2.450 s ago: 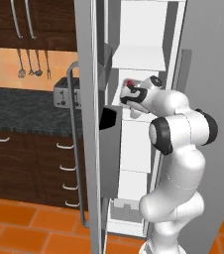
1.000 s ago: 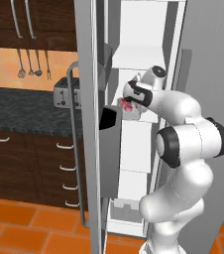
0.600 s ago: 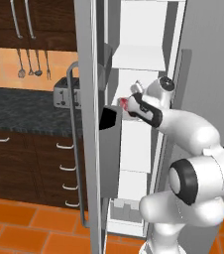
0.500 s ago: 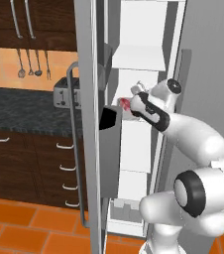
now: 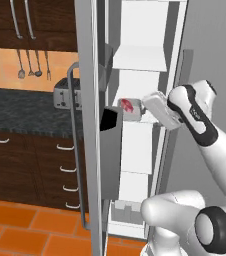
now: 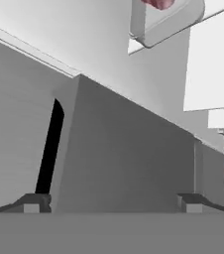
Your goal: Take the meat container that has the steak and place it on the second highest rack of the freezer. Then take the vegetable container that has the eggplant and lemon wedge and place it on the highest rack of the freezer.
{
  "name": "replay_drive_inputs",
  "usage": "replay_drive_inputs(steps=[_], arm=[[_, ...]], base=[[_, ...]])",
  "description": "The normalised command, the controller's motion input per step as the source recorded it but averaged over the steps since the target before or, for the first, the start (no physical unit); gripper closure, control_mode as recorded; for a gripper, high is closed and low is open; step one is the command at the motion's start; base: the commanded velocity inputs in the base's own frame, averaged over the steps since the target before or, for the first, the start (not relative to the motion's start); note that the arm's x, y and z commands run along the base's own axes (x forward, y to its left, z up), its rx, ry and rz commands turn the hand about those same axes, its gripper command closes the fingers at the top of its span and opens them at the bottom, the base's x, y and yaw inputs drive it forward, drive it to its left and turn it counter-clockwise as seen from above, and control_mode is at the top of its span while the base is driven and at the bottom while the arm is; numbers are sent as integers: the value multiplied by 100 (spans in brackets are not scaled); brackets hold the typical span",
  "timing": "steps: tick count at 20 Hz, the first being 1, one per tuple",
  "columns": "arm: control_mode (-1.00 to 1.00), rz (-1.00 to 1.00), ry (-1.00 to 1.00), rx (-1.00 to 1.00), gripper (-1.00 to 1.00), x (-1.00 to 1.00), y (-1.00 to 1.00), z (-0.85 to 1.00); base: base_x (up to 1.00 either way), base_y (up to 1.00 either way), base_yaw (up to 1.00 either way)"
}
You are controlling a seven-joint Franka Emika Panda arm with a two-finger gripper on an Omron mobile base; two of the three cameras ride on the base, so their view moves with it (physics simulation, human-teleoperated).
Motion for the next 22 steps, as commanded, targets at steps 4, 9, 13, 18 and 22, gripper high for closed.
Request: replay_drive_inputs(steps=[4, 9, 13, 18, 22], arm=[[-100, 71, 9, -45, -100, -98, -2, 9], [-100, 61, 4, -50, -100, -100, -2, 3], [-100, 28, -17, -36, -100, -100, -20, -23], [-100, -8, -6, 13, -100, -100, -3, -2], [-100, 0, 0, 4, -100, -58, 27, 0]], base=[[0, 0, 0], [0, 0, 0], [0, 0, 0], [0, 0, 0], [0, 0, 0]])
